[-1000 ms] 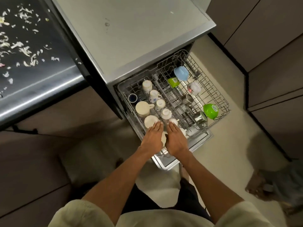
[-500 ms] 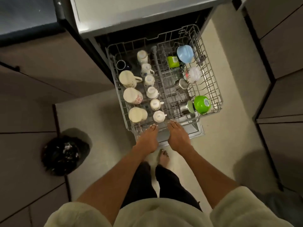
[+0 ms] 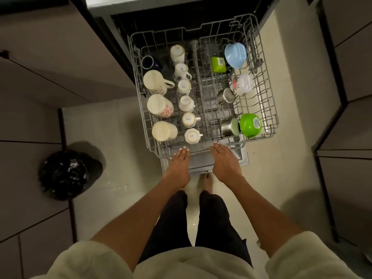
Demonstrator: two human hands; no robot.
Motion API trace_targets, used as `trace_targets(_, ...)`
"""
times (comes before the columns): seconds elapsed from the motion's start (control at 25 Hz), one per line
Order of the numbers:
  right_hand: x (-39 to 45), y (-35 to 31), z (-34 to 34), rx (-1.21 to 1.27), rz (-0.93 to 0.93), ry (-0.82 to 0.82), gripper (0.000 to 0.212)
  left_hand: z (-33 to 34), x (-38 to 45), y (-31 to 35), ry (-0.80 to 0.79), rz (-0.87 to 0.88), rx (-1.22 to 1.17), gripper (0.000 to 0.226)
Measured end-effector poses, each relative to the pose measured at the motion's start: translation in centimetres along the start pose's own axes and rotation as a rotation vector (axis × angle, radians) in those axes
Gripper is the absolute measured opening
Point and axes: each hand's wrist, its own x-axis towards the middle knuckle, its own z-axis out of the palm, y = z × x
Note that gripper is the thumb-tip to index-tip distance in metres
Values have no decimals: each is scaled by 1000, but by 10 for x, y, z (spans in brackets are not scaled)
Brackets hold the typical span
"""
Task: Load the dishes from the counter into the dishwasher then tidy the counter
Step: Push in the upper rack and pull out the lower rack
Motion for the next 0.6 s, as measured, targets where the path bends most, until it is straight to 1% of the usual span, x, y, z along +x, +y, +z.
trace_targets(0.12,13,25,1,-42,37,1,65,-2,11,6,40,9,-1,88)
trace_targets(0.2,23,45,-2,-46,72,0,59,-6,16,11,55,-11,-35,83)
trace_targets(0.28,30,54,-8,-51,69,-24,50,-13,18,12,89,-24,-40,77)
trace_targets(0.36,39,65,-15,-74,20,-96,41,-17,28,15,109,-81,-46,67)
trace_targets(0.44,43,70,-21,-101,-51,-138,41,-25,35,20,101,-143,-7,56)
trace_targets(0.52,46,73,-25,-153,-119,-165,42,-32,39,22,77,-152,29,50)
trace_targets(0.6,45,72,-30,-207,-173,-171,39,-35,38,23,88,-134,59,50)
